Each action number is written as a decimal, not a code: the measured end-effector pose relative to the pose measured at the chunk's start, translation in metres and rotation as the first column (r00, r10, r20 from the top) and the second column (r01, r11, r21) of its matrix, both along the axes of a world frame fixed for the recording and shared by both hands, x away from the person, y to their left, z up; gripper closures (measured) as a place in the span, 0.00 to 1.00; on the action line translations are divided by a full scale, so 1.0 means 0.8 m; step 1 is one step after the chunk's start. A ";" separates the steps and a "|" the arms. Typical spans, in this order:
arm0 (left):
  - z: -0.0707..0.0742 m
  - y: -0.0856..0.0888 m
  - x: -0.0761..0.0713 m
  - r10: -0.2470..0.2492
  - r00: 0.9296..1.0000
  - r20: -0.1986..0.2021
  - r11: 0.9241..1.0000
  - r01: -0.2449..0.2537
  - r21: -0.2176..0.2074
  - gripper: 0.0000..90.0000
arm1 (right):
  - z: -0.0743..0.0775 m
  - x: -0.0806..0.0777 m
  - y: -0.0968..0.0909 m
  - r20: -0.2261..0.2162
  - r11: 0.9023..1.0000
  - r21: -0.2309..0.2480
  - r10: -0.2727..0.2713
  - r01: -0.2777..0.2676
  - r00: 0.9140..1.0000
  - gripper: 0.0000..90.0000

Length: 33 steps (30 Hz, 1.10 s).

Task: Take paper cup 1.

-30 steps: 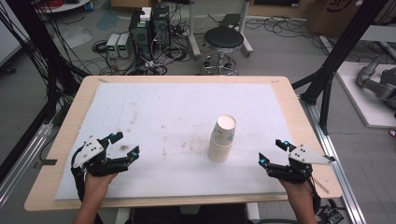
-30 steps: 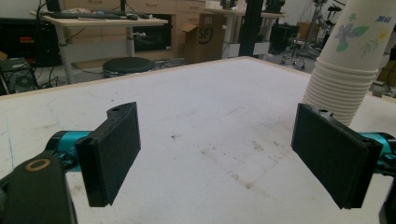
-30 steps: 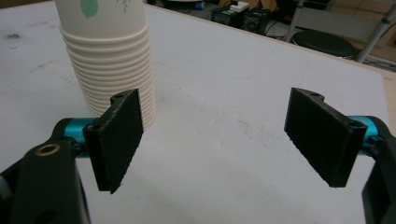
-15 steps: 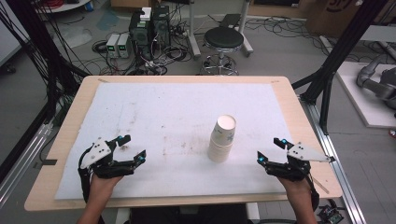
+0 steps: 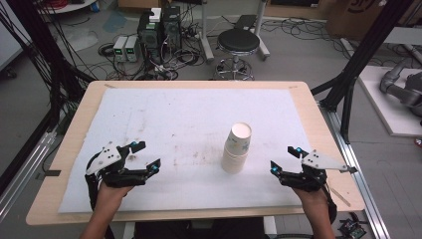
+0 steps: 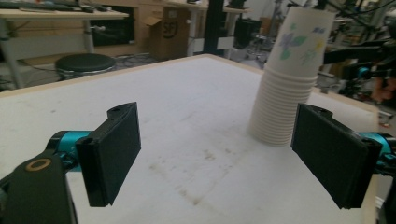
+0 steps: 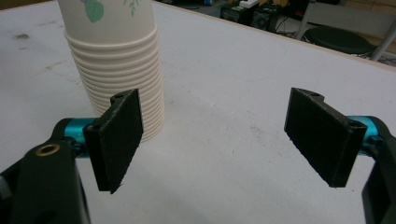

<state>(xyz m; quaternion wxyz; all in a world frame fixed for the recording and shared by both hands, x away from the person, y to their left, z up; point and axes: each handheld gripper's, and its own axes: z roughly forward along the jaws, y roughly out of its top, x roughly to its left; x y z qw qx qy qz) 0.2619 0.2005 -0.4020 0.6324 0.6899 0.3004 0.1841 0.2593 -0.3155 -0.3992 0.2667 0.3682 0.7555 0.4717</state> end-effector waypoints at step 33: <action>0.115 -0.161 0.063 -0.337 0.941 0.035 0.935 0.330 0.126 0.19 | 0.002 -0.004 -0.002 -0.021 1.000 0.004 0.003 -0.003 1.000 0.22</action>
